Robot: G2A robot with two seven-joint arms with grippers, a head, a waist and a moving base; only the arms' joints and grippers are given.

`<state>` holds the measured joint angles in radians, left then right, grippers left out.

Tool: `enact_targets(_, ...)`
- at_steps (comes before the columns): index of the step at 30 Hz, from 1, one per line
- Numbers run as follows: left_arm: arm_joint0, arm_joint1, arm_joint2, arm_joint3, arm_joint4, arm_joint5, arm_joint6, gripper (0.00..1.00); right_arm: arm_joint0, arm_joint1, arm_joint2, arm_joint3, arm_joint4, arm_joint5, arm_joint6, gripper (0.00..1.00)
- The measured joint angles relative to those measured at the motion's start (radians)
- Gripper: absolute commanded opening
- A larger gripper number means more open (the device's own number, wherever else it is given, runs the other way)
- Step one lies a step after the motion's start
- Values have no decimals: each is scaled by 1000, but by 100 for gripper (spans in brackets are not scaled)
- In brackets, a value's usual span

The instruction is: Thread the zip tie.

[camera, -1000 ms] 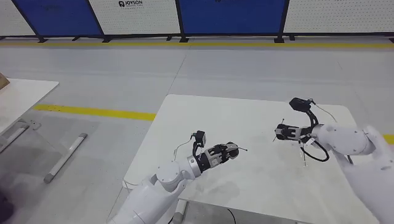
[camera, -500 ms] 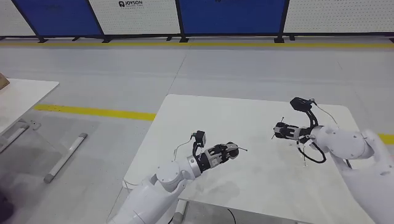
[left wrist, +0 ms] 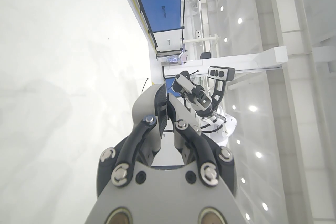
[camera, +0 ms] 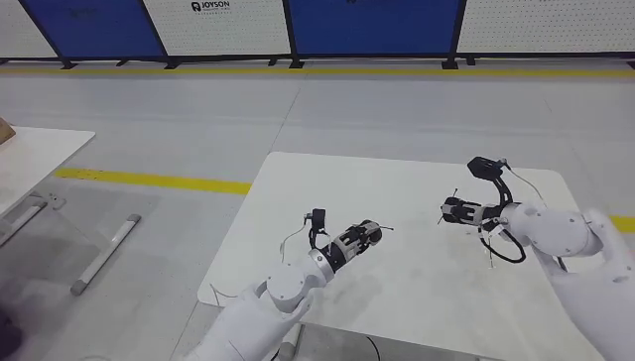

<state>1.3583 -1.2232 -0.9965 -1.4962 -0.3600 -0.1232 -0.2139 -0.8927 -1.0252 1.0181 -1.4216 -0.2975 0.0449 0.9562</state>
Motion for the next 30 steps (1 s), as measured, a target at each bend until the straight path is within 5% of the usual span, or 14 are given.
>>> enact_targets(6,0,0,0,0,0,0,0,0,-33,-7,-5,-19,-37,62,-92,0)
enact_targets(13,0,0,0,0,0,0,0,0,-102,-3,55,-63,146,-100,-120,0)
enact_targets(30,0,0,0,0,0,0,0,0,-104,-2,54,-66,140,-102,-106,0)
